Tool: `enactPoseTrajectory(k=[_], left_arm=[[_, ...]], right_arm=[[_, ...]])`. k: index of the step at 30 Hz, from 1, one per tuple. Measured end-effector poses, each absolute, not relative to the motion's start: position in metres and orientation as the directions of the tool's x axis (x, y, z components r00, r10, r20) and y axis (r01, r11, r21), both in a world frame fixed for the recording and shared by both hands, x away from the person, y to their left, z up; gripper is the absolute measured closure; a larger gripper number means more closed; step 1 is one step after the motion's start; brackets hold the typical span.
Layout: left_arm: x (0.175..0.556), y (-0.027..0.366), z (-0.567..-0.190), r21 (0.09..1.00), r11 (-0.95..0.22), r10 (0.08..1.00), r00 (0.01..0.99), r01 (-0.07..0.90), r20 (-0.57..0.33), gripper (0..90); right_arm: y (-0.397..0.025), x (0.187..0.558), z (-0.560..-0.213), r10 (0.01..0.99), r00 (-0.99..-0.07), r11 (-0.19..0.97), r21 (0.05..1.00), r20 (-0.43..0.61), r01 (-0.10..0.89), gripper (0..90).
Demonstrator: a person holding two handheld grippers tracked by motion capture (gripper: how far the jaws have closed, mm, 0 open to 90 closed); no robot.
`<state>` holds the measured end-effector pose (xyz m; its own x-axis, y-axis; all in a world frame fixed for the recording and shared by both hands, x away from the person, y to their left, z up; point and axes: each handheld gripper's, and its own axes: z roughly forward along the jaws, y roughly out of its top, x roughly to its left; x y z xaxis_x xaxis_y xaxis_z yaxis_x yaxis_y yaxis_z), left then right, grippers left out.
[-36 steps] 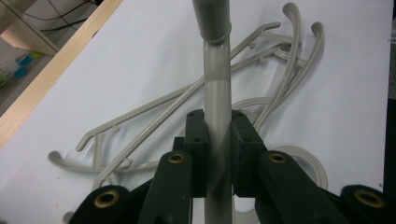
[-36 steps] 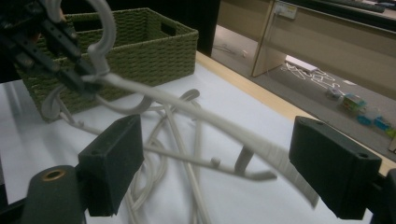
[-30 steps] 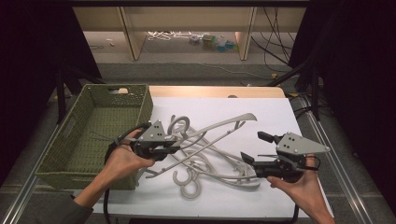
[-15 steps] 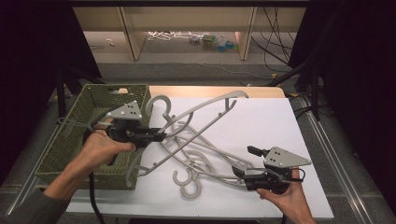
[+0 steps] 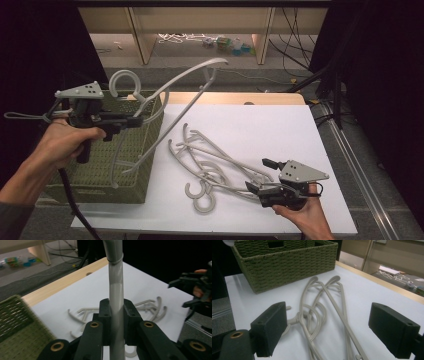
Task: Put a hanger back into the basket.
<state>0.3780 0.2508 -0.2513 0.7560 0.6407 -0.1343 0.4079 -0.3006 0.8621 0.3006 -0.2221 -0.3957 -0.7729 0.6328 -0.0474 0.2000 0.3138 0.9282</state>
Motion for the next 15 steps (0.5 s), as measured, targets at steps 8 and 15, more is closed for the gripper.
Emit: enactPoseTrajectory(k=[8,15], left_arm=[[0.4,0.293,-0.254,0.876,-0.277,0.711,0.698,0.394,-0.089,79.7],[0.409,0.32,-0.273,0.864,-0.31,0.74,0.671,0.397,-0.043,79.7]], right_arm=[[-0.222,0.301,-0.397,0.633,-0.773,0.315,0.926,-0.042,0.208,16.2],[-0.224,0.301,-0.397,0.629,-0.776,0.315,0.925,-0.036,0.213,16.1]])
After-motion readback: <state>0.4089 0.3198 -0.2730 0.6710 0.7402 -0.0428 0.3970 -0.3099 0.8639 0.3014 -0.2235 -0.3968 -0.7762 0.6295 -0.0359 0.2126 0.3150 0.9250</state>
